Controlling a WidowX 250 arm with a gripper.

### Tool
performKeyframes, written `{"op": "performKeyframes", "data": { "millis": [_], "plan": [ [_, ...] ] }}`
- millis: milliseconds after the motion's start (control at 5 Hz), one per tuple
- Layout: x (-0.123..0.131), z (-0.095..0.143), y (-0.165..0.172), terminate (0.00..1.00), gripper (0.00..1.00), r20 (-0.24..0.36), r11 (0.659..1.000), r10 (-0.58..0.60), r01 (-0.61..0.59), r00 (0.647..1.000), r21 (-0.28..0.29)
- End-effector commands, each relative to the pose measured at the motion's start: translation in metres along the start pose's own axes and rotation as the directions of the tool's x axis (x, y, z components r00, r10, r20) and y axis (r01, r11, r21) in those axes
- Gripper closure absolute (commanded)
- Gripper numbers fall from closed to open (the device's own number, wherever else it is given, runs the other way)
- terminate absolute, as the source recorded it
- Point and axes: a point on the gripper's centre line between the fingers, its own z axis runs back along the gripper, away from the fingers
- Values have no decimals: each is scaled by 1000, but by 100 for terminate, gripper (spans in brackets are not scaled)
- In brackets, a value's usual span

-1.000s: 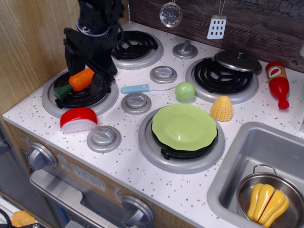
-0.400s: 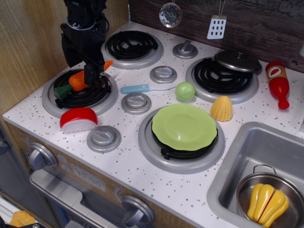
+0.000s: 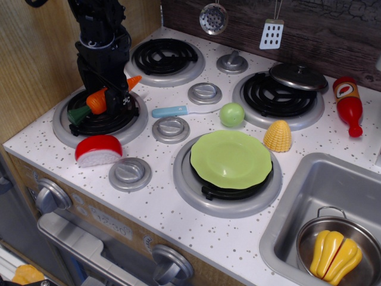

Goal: Put carrot on plate

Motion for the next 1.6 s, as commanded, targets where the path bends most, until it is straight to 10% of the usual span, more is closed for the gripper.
{"op": "performKeyframes", "data": {
  "millis": [0,600,1000,1400],
  "plan": [
    [12,6,12,0,100,33,998,44,-42,998,-44],
    [18,48,1,0,100,5,997,26,-26,1000,-70],
    [43,102,-85,0,100,-22,996,-28,26,999,-86],
    [54,87,-154,0,100,35,991,-63,66,997,-118]
  ]
}}
